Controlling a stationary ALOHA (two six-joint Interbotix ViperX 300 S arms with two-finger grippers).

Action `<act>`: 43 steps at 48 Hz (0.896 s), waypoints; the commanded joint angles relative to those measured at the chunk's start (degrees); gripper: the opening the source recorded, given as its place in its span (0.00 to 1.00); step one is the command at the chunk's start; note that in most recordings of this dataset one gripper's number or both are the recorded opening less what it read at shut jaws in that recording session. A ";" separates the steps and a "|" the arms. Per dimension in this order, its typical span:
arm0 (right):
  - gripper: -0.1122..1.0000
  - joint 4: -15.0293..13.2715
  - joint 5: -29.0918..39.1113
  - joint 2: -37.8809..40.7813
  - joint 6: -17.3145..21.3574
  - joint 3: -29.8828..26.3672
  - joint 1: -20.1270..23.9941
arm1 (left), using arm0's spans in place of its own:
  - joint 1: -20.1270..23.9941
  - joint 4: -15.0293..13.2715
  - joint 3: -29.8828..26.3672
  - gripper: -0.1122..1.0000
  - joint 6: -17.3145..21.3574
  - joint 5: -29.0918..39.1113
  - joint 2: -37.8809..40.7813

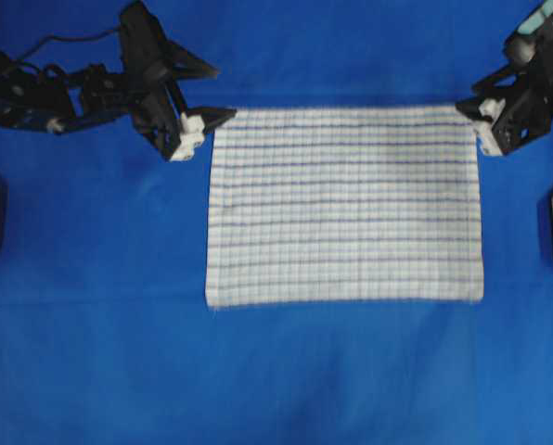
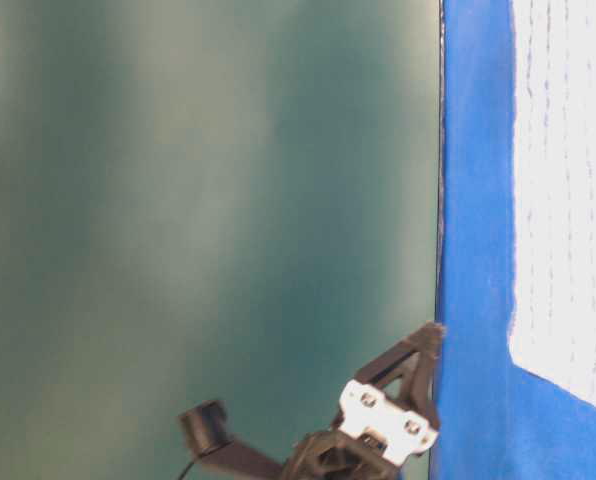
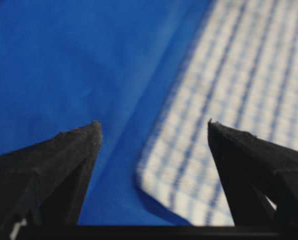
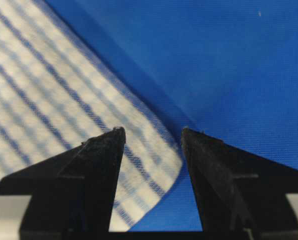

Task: Fold the blue towel.
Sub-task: 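Move both grippers to the towel's top corners and grasp them, then lift the top corners and fold the top edge down toward the bottom edge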

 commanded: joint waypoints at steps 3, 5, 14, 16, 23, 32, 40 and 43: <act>0.59 -0.35 -4.57 4.92 -0.09 -0.09 -1.05 | 1.41 -0.09 -1.85 0.83 0.00 -0.53 2.55; 0.59 -0.35 -5.45 6.68 -0.09 -0.18 -1.32 | 1.93 -0.09 -2.11 0.82 0.00 -0.62 3.78; 0.59 -0.35 -8.09 12.30 -0.44 -0.88 -1.76 | 2.99 -0.09 -3.87 0.82 0.00 -0.79 9.67; 0.59 -0.35 -8.70 13.01 -0.44 -0.79 -1.76 | 3.16 -0.09 -4.13 0.82 0.00 -0.79 10.46; 0.51 -0.35 -9.76 13.62 -0.53 -0.79 -1.76 | 3.16 -0.26 -4.57 0.79 -0.09 -0.53 11.60; 0.15 -0.35 -9.23 13.54 -0.62 -0.70 -1.76 | 2.37 -0.09 -4.22 0.41 -0.26 -0.44 11.60; 0.14 -0.35 -8.70 13.36 -0.53 -0.62 -1.67 | 0.79 0.00 -4.22 0.11 0.00 -0.35 11.51; 0.15 -0.35 -8.79 13.27 -0.35 -0.62 -1.76 | 0.62 0.09 -4.13 0.11 0.00 -0.26 11.43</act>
